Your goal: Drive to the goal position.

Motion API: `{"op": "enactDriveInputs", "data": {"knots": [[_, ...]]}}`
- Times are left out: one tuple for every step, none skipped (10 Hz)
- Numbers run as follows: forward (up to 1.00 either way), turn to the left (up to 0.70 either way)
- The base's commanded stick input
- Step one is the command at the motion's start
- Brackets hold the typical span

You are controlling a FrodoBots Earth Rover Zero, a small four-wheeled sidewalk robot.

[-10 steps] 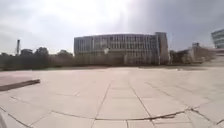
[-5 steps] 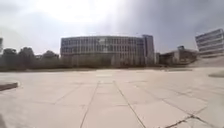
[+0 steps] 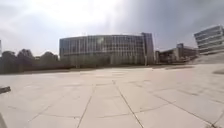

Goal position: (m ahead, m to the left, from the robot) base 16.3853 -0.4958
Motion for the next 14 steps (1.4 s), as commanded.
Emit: {"op": "enactDriveInputs", "data": {"knots": [[0.70, 0.00], [0.70, 0.00], [0.70, -0.10], [0.70, -0.35], [0.70, -0.35], [0.70, -0.35], [0.70, -0.35], [0.70, -0.35], [0.70, -0.35], [0.70, -0.35], [0.70, -0.35], [0.70, -0.35], [0.70, -0.35], [0.70, -0.35]]}}
